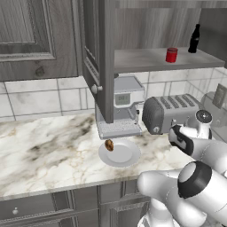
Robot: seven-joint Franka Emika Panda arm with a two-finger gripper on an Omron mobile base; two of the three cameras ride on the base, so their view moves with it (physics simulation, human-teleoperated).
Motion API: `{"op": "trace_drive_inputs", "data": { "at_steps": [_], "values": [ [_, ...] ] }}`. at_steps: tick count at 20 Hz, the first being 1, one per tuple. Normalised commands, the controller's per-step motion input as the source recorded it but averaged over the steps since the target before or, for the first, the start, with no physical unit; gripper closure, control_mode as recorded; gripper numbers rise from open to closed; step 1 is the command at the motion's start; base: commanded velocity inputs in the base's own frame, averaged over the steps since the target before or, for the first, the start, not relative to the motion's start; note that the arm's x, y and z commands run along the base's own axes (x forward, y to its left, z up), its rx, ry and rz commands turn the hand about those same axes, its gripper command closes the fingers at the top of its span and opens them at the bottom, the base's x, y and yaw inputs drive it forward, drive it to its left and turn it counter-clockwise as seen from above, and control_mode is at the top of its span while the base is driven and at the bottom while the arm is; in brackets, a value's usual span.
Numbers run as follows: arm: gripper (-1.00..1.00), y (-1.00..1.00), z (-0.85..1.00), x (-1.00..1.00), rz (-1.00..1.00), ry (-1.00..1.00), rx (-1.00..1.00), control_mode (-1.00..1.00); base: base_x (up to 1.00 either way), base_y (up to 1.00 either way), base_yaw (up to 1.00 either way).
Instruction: Pick the avocado and bread from the counter and place them on the plate. Then pick the jam from the cabinet and place it next to the plate. Lastly close the cabinet door.
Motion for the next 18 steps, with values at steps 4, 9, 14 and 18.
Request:
{"op": "trace_drive_inputs", "data": {
  "at_steps": [4, 9, 14, 18],
  "values": [
    [-1.0, 0.0, -0.23, 0.0, 0.0, 0.0, 0.0, -1.0, 0.0, 0.0, 0.0],
    [-1.0, 0.0, -0.23, 0.05, 0.0, 0.0, 0.0, -1.0, 0.0, 0.0, 0.0],
    [-1.0, 0.0, -0.23, 0.24, 0.0, 0.0, 0.0, -1.0, 0.0, 0.0, 0.0],
    [-1.0, -0.01, -0.26, 0.29, 0.0, 0.0, 0.0, -1.0, 0.0, 0.0, 0.0]
  ]
}}
